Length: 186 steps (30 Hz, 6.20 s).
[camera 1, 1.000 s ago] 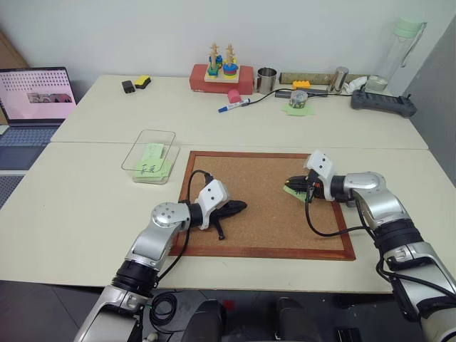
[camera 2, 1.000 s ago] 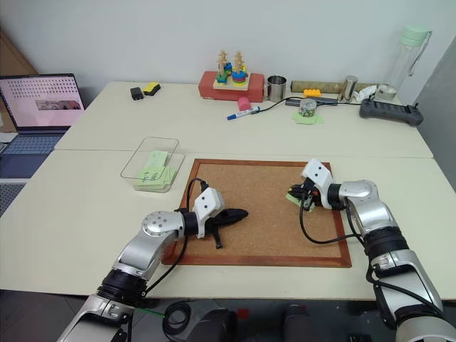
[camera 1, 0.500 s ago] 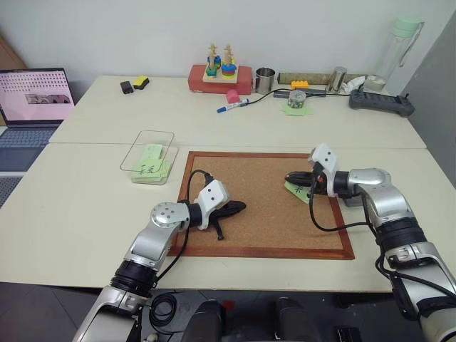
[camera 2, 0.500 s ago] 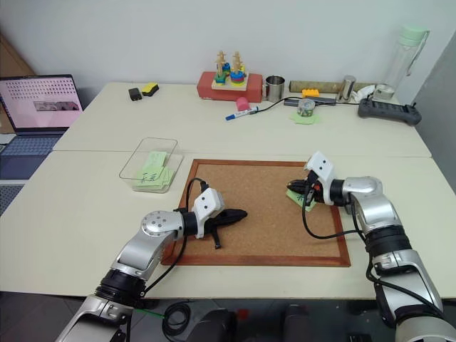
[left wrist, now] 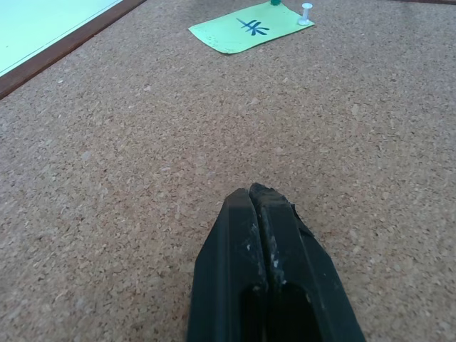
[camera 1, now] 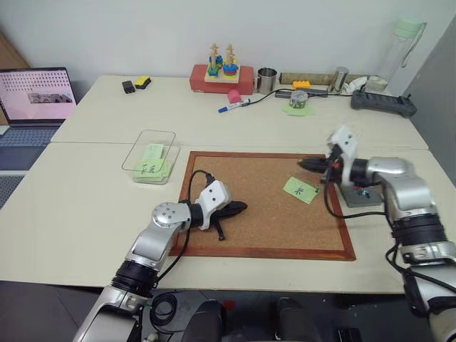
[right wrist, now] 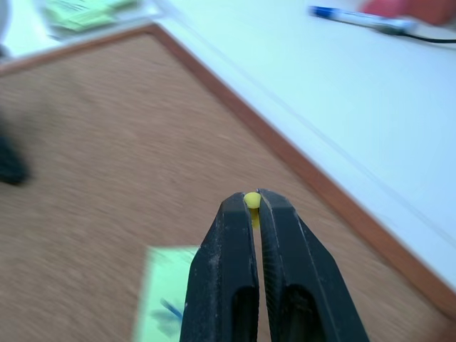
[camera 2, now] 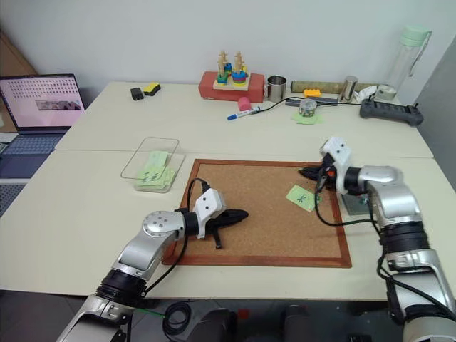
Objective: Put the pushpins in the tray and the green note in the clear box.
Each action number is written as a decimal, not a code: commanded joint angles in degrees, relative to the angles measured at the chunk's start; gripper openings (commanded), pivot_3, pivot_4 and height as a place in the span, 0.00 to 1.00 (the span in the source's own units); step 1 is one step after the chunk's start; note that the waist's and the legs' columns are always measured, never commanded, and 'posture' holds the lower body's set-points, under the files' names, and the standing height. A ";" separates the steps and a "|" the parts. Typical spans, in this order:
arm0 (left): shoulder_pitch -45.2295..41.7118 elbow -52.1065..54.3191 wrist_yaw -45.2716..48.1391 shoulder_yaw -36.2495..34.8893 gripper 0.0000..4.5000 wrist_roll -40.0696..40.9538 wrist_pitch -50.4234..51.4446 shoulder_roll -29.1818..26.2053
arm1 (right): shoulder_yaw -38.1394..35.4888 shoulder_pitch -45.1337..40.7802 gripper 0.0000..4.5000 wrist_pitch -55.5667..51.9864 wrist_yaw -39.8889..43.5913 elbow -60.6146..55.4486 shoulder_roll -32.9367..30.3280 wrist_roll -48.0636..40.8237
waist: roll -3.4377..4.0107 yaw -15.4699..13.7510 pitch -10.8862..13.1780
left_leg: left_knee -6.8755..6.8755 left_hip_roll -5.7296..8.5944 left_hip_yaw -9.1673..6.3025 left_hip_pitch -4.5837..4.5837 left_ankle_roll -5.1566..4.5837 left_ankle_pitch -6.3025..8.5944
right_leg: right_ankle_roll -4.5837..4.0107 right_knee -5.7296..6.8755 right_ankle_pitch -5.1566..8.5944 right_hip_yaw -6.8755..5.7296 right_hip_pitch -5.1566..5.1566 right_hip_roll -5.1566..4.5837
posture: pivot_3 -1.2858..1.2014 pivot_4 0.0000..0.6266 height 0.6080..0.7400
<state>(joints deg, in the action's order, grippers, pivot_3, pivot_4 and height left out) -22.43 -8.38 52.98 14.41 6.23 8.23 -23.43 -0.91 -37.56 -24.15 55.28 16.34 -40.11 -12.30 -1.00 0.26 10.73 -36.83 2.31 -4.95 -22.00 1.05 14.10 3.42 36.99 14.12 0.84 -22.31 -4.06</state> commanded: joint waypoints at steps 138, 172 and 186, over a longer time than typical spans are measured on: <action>1.44 -0.55 1.65 1.79 0.00 -1.63 0.09 -2.49 | -5.35 24.12 0.48 -3.43 -1.69 -24.57 -7.10 -6.85 | 0.16 0.21 -0.12 | -0.01 -0.05 0.18 0.08 -0.02 0.00 | 0.06 0.00 0.04 0.04 0.07 0.04 | 0.52 0.24 1.00; 0.54 -1.11 0.68 1.56 0.00 -1.68 0.46 -1.62 | 1.95 20.42 0.48 8.63 -5.12 -12.84 4.75 -1.13 | 0.14 0.11 -0.12 | -0.03 -0.03 0.05 0.09 -0.01 0.00 | 0.04 0.01 0.02 0.05 0.07 0.03 | 0.52 0.24 1.00; 1.16 -0.06 0.71 1.43 0.00 -1.42 1.26 -1.79 | 0.82 19.01 0.44 8.58 -3.62 -9.97 5.75 -2.97 | 0.15 0.11 -0.12 | -0.03 -0.03 0.05 0.10 -0.01 0.00 | 0.04 0.02 0.02 0.04 0.07 0.04 | 0.52 0.24 1.00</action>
<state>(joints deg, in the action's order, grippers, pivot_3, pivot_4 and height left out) -22.65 -7.99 53.28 14.78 5.68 8.31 -24.84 1.36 -17.44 -15.82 50.92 7.25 -34.31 -14.17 -0.86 0.37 10.61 -36.86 2.28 -4.90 -21.91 1.04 14.10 3.46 37.00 14.14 0.88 -22.24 -4.03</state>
